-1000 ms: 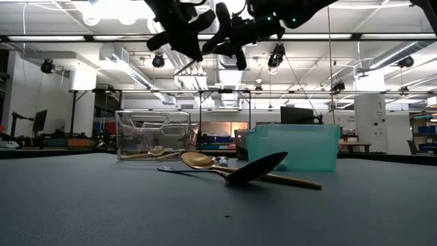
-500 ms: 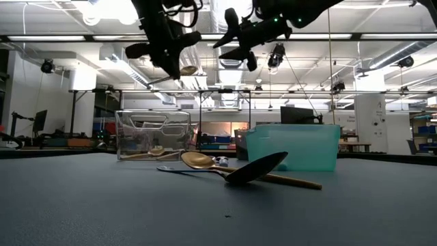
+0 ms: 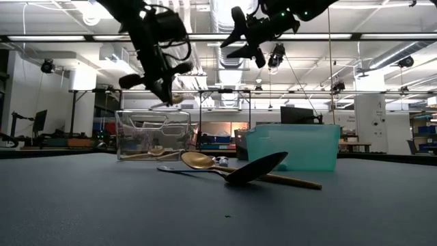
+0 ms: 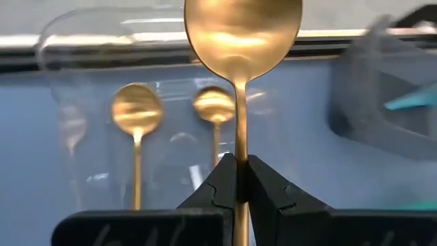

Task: Sort silverware by color (type)
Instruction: Put the gold spoon into the transparent bin

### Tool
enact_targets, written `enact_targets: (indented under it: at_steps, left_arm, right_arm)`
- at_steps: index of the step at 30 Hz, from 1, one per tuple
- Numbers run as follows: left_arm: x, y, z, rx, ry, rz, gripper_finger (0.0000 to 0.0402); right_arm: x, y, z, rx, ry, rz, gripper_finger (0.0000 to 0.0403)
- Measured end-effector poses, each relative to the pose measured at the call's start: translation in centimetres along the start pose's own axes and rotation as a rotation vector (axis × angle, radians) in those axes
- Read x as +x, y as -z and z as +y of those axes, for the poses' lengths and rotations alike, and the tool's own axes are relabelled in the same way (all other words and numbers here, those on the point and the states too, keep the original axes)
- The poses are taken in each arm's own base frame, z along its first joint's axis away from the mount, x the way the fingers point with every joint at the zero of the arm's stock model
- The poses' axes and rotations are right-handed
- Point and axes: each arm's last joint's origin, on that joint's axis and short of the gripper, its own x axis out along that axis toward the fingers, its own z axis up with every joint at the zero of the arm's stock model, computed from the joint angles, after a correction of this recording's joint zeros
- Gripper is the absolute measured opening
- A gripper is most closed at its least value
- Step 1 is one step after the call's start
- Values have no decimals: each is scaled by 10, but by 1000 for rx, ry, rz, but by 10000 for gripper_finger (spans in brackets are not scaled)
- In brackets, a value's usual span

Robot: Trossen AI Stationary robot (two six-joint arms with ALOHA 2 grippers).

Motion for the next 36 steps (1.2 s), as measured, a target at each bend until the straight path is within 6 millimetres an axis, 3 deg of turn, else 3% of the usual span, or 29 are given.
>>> enact_targets:
  at_steps: [7,13,23,36]
  left_arm:
    - [12,2,14,-66,-31,47,0]
    - [19,3,13,-79,-32,48,0]
    - [48,8,3,-51,-60,119,0]
    - [65,16,4,-44,-97,175,2]
  right_arm:
    - [-3,0,1,-22,5,12,176]
    - [-3,1,1,-31,10,22,176]
    - [-3,1,1,-30,12,25,176]
    - [-3,4,-1,-23,25,49,176]
